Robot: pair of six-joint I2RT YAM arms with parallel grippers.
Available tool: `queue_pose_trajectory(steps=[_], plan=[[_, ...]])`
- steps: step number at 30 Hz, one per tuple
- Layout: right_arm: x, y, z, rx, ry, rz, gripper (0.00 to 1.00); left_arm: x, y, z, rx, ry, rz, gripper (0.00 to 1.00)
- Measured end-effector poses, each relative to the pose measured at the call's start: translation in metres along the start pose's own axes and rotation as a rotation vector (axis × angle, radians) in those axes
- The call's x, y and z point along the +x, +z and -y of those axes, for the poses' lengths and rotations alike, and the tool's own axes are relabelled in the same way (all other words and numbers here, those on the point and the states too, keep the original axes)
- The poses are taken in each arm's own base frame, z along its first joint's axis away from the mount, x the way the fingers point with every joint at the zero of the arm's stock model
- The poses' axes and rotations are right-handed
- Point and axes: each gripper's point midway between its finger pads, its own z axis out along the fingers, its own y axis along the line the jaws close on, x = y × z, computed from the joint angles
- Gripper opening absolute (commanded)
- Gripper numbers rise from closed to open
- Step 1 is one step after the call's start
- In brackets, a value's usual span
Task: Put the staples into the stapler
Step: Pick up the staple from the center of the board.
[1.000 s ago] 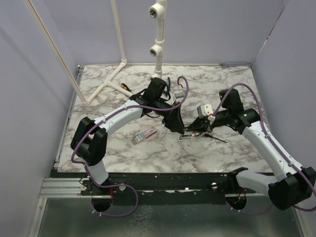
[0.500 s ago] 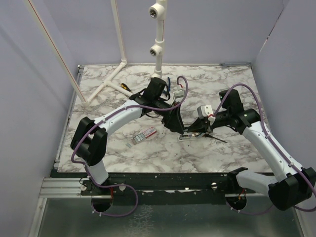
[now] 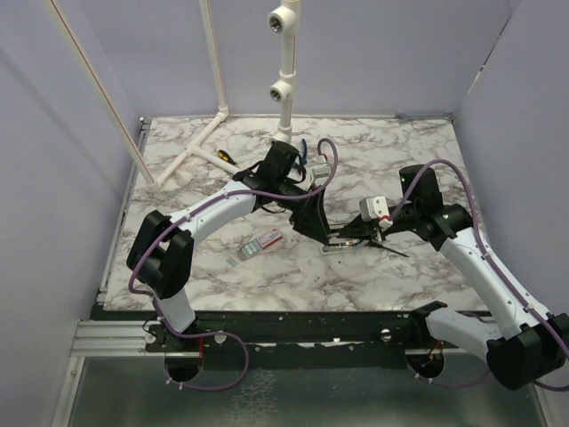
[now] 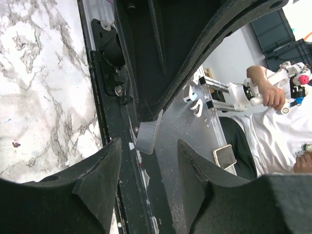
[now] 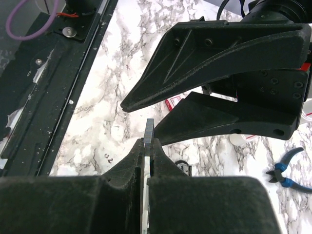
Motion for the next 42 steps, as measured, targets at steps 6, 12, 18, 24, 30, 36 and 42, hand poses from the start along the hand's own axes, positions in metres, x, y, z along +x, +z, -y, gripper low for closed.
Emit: queue_pose_trajectory(steps=[6,12,18,24,30,36,42], plan=[[0.0005,0.0007,0.0031,0.009,-0.028,0.004,0.05,0.0001,0.0,0.0016,0.005,-0.018,0.0,0.43],[0.0014,0.0014,0.0046,0.011,-0.048,0.007,0.05,-0.0003,0.0,0.0037,0.015,-0.028,-0.001,0.32],[-0.0003,0.0018,0.005,0.009,-0.068,0.017,0.05,-0.0005,-0.0019,0.0026,0.011,-0.037,0.003,0.24],[-0.0005,0.0025,0.0035,0.004,-0.072,0.023,0.09,0.0014,-0.0017,0.0017,0.01,-0.041,0.003,0.15],[0.0005,0.0027,0.0031,0.003,-0.072,0.022,0.3,0.0021,-0.0017,0.0014,0.011,-0.036,0.003,0.06],[0.0015,0.0026,0.0031,0.006,-0.058,0.017,0.51,0.0035,-0.0025,0.0064,0.011,-0.016,0.005,0.02],[0.007,0.0012,0.005,0.028,0.004,-0.014,0.71,0.0063,-0.0035,0.0092,0.003,0.016,0.007,0.0]])
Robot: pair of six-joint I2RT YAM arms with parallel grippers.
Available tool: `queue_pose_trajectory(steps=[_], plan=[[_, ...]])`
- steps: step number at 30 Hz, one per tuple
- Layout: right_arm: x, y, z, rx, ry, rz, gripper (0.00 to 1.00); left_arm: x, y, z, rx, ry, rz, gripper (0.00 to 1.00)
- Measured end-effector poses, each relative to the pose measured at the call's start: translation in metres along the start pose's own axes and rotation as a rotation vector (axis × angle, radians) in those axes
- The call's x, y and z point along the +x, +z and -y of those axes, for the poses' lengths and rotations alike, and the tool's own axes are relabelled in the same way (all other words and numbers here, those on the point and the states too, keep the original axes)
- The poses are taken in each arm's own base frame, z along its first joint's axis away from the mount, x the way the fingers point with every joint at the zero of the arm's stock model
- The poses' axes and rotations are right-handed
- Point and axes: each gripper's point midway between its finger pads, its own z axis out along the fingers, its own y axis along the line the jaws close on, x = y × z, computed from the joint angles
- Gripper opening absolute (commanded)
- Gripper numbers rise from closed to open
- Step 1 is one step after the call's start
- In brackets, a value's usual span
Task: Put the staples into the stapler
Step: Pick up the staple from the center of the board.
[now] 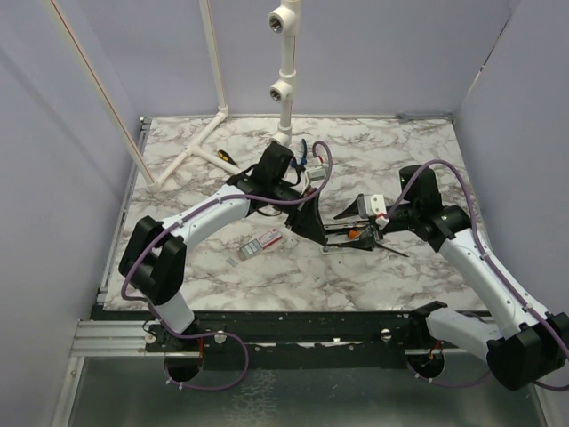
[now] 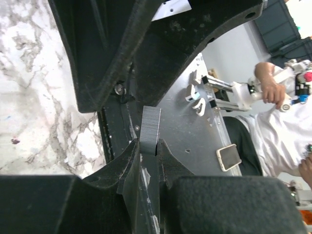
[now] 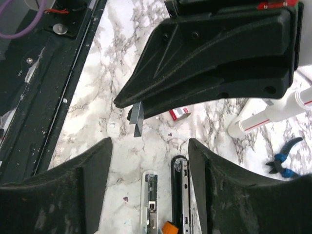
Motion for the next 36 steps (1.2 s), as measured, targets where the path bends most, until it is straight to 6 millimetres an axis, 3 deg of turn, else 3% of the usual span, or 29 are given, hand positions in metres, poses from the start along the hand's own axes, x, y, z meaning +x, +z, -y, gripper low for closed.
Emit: queue_pose_trajectory(steps=[5,11,16,23,36], plan=[[0.006,-0.002,0.0,0.024,0.088,-0.036,0.83,0.0,-0.003,-0.006,-0.082,0.07,0.011,0.0],[0.013,-0.004,0.002,0.063,0.212,-0.075,0.88,-0.006,-0.012,-0.016,-0.229,0.208,0.025,0.0],[0.017,-0.006,0.009,0.12,0.311,-0.107,0.91,-0.007,-0.027,-0.036,-0.405,0.324,-0.002,0.0],[-0.006,-0.01,0.029,0.184,0.398,-0.085,1.0,-0.004,-0.051,-0.052,-0.596,0.475,-0.062,0.0],[-0.026,-0.016,0.058,0.289,0.538,-0.07,1.0,-0.014,-0.067,-0.047,-0.685,0.693,-0.114,0.0]])
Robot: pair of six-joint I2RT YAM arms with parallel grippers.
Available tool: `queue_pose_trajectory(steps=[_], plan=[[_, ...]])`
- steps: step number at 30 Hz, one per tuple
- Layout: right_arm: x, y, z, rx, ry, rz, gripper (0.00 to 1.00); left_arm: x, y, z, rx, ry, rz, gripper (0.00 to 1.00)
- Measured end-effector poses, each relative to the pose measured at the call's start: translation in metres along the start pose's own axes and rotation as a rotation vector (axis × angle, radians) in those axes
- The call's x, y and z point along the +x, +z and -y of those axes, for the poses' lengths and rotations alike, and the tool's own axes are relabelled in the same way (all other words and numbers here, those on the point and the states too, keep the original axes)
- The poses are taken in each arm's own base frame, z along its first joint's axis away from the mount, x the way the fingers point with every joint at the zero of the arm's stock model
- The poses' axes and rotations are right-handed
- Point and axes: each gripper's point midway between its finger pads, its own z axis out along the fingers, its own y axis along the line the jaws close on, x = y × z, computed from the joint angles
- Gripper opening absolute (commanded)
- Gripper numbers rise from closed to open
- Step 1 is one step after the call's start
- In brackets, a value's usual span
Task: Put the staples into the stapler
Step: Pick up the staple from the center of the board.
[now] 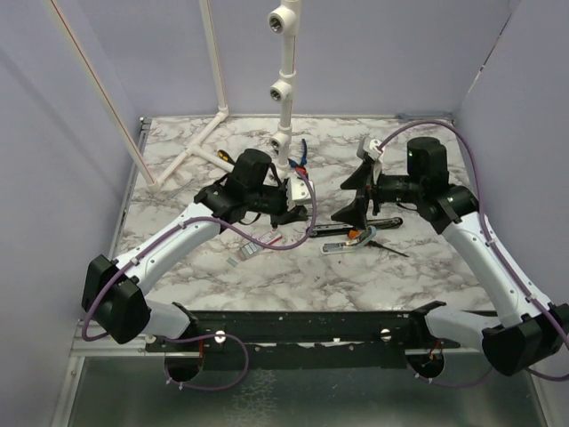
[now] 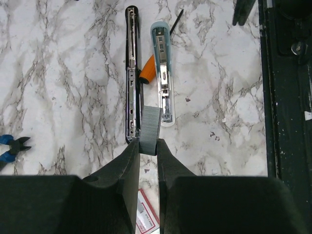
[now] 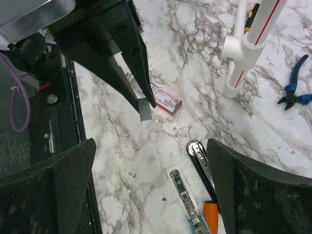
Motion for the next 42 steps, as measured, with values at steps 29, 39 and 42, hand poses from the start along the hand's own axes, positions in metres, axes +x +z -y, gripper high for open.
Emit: queue_pose_trajectory(steps=[29,39,42], plan=[[0.05,0.036,0.005,-0.089,-0.267,-0.001,0.57,0.001,0.021,-0.005,-0.062,0.046,-0.022,0.0],[0.046,0.042,0.005,-0.095,-0.285,0.016,0.46,0.002,0.027,-0.004,-0.064,0.045,-0.026,0.0],[0.047,0.043,0.006,-0.098,-0.281,0.014,0.44,0.002,0.028,-0.005,-0.068,0.045,-0.027,0.0]])
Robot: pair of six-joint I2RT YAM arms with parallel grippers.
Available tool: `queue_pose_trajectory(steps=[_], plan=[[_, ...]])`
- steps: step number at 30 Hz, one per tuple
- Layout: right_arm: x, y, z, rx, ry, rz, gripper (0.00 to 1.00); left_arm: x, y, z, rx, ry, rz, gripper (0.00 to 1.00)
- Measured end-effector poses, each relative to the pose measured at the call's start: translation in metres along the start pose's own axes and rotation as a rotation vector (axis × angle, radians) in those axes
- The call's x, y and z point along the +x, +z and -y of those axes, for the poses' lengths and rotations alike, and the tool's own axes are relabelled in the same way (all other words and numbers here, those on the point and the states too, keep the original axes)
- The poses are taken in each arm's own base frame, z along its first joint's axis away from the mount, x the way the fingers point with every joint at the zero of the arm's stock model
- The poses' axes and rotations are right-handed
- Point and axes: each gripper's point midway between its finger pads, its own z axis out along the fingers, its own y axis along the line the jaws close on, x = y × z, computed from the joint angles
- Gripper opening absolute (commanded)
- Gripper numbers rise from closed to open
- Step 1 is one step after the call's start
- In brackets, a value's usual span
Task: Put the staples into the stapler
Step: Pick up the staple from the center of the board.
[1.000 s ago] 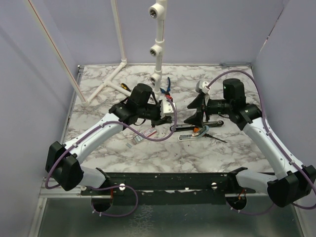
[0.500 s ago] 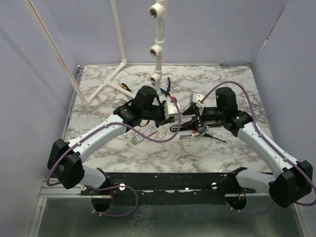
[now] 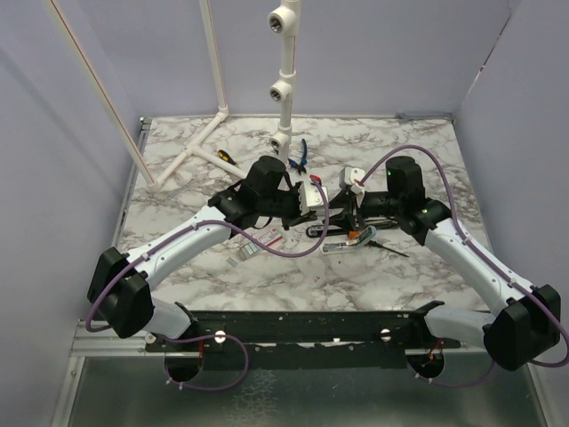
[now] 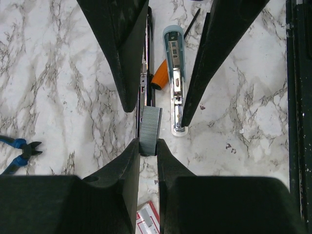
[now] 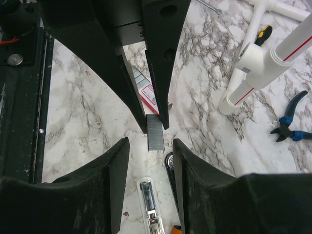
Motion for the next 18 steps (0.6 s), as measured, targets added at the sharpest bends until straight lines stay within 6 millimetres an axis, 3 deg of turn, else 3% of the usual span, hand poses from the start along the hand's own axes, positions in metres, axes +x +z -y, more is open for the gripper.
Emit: queue_pose_trajectory(steps=[18], plan=[[0.011,0.007,0.002,-0.012,0.058,-0.018,0.31,0.004,0.001,0.001,-0.004,-0.006,-0.009,0.0]])
